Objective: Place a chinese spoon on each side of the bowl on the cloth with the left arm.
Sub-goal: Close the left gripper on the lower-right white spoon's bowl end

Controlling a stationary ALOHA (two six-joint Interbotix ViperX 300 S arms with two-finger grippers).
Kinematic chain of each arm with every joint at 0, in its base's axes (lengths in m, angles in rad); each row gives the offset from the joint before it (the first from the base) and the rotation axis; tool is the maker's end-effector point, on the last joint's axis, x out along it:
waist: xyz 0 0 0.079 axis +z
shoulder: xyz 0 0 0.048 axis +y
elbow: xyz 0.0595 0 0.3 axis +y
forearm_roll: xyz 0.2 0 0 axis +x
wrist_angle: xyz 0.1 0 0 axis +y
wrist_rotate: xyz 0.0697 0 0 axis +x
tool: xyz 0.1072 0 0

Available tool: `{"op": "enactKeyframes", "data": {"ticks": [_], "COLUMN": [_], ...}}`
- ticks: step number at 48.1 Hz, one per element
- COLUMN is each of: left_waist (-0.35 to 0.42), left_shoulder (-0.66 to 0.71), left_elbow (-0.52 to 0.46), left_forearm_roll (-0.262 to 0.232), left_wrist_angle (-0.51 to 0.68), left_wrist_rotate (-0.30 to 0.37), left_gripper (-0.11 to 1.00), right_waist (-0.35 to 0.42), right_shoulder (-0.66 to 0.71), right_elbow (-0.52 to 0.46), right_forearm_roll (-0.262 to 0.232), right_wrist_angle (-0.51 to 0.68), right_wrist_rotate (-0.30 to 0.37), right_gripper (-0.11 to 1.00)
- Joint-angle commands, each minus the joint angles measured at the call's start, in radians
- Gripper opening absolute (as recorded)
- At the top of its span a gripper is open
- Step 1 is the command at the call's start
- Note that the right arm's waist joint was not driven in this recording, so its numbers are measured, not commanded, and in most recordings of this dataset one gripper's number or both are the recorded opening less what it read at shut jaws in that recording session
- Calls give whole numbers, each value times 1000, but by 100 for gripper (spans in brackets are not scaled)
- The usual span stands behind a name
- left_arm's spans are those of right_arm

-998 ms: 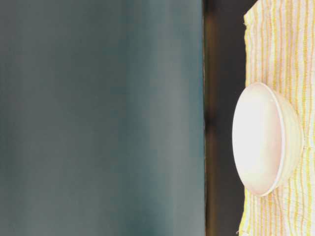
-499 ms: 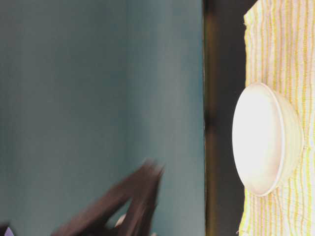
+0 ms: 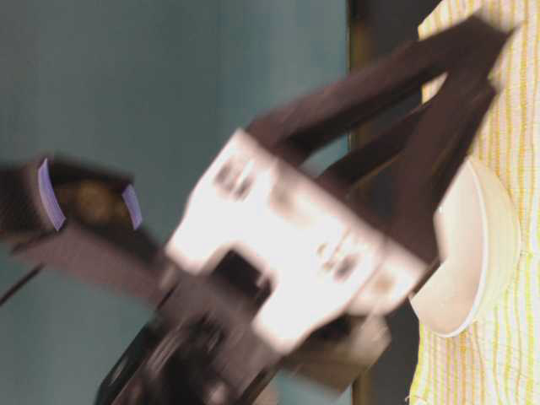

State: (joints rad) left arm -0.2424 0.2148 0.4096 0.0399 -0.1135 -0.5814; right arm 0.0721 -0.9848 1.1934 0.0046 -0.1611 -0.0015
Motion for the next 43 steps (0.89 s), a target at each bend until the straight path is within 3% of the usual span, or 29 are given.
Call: {"op": "enactKeyframes", "data": {"ticks": [1, 24, 43], "left_waist": [5, 34, 15], "left_shoulder": [44, 268, 285], "left_elbow": [-61, -229, -239], "left_forearm_roll": [2, 2, 3], "left_wrist_angle": [-9, -46, -25], "left_wrist_rotate": [-5, -26, -26], "left_gripper": [76, 75, 75], "right_waist": [0, 0, 0], "right_shoulder": [5, 2, -5], "right_elbow": [-8, -8, -6], "right_forearm_roll": [0, 2, 2], "right_wrist_angle": [-9, -5, -5], "right_wrist_rotate": [-8, -12, -11], "right_gripper": [1, 1, 1]}}
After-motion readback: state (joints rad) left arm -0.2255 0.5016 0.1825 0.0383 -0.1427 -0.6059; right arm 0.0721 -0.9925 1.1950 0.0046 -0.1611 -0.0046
